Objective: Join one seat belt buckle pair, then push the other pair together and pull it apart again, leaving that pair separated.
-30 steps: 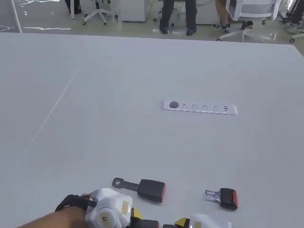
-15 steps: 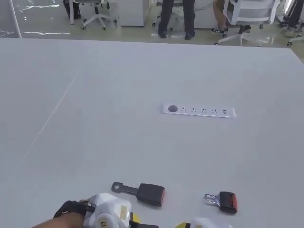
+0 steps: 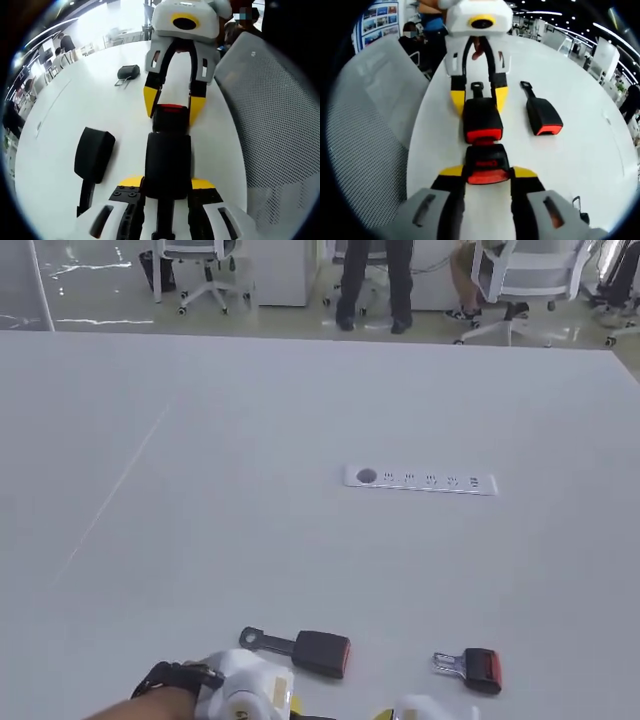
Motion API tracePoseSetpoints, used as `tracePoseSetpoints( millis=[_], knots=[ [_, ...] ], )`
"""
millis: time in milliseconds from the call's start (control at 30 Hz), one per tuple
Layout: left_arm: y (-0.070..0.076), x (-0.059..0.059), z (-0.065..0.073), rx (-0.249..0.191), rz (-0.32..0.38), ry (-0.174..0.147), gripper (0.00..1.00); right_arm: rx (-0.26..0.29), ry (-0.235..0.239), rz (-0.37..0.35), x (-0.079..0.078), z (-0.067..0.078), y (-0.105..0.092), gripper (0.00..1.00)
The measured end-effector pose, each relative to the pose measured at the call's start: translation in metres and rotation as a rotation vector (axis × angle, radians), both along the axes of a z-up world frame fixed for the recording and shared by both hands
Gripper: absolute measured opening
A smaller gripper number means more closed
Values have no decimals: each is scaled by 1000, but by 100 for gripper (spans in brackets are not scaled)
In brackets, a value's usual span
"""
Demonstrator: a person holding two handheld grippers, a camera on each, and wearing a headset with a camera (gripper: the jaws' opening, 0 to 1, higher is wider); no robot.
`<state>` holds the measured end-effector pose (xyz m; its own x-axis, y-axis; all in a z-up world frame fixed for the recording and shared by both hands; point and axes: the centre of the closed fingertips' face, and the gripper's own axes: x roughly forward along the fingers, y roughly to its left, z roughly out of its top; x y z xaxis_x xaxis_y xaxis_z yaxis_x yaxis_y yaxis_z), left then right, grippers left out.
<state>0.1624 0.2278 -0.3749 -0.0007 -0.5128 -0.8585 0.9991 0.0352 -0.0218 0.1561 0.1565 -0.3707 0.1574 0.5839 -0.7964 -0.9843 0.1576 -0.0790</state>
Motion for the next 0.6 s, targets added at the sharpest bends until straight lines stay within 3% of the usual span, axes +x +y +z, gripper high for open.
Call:
tracePoseSetpoints(
  millis=[133,267,300,400,467,567,600],
  knots=[
    [0,-1,1,18,-1,-5,33,-7,6,-7,1,0,0,36],
    [-1,-3,2,1,63,27,39,-17,-15,-11,4,1,0,41],
    [-2,-6,2,-4,66,39,44,-9,-17,-16,5,3,1,46],
    [-1,-6,1,2,103,36,62,24,10,-55,6,6,1,66],
    [-1,-7,3,-8,111,35,74,27,19,-76,7,8,-1,72],
    [4,-1,6,-7,156,2,83,59,29,-107,8,13,-2,79],
    [2,0,11,-34,165,-4,86,67,23,-112,8,15,-4,80]
  ],
)
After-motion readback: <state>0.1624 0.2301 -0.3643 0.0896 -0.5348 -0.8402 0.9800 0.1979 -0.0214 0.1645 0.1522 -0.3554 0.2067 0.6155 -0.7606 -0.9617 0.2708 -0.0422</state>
